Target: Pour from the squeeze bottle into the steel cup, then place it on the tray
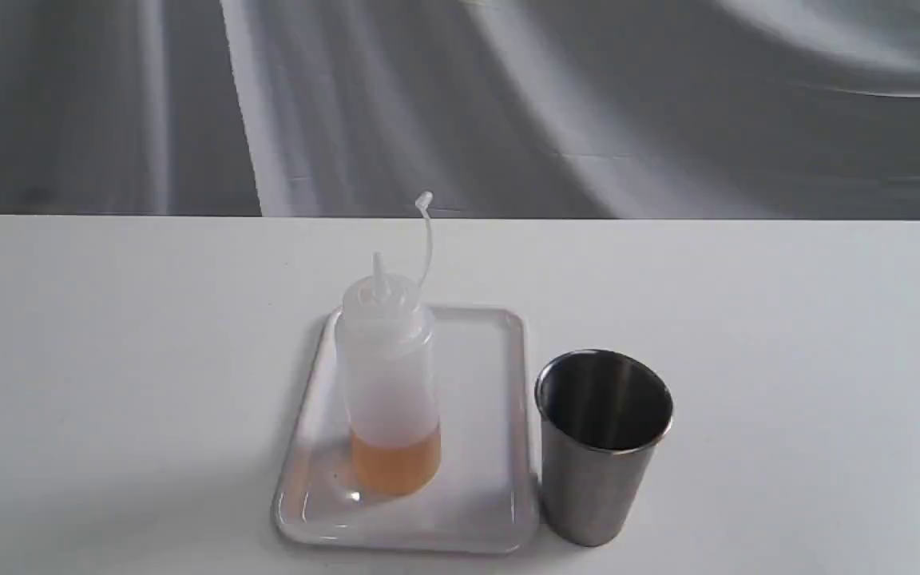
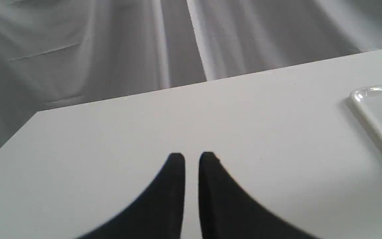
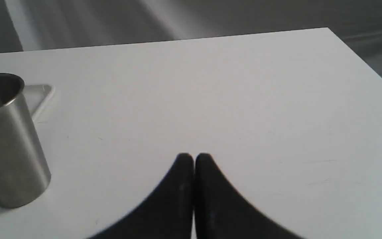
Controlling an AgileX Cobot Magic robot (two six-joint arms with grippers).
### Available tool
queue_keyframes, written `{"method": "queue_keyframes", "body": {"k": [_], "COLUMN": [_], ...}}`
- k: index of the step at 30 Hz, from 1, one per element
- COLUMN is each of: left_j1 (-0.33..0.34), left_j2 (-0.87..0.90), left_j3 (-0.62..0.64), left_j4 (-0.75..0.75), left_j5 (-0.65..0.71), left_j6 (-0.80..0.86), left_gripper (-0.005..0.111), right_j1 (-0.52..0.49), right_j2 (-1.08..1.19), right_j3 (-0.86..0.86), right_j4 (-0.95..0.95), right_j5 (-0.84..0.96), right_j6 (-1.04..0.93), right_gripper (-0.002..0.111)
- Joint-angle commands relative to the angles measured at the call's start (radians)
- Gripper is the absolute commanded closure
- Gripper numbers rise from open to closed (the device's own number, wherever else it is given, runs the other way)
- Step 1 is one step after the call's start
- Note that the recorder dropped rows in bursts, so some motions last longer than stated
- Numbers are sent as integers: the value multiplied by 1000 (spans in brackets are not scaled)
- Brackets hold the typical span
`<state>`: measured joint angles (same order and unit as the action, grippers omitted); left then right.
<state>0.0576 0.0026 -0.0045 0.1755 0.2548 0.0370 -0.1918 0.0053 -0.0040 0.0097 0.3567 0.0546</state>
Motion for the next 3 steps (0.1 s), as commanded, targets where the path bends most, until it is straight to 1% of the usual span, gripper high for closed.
{"method": "queue_keyframes", "body": {"k": [1,3], "left_j1": [0,0], "left_j2": [-3,-3], "left_j3": [4,4], "left_j4": [0,0], "left_j5": [-15,-15], "left_j6": [-8,-8], "left_gripper": [98,98], "right_j1": [-6,-6], "right_j2": [-5,-5], "right_j3": [4,4], "right_j4": [-10,-10], "right_j5": [-4,-4], "right_j6": [-1,-1], "right_gripper": [108,108]}}
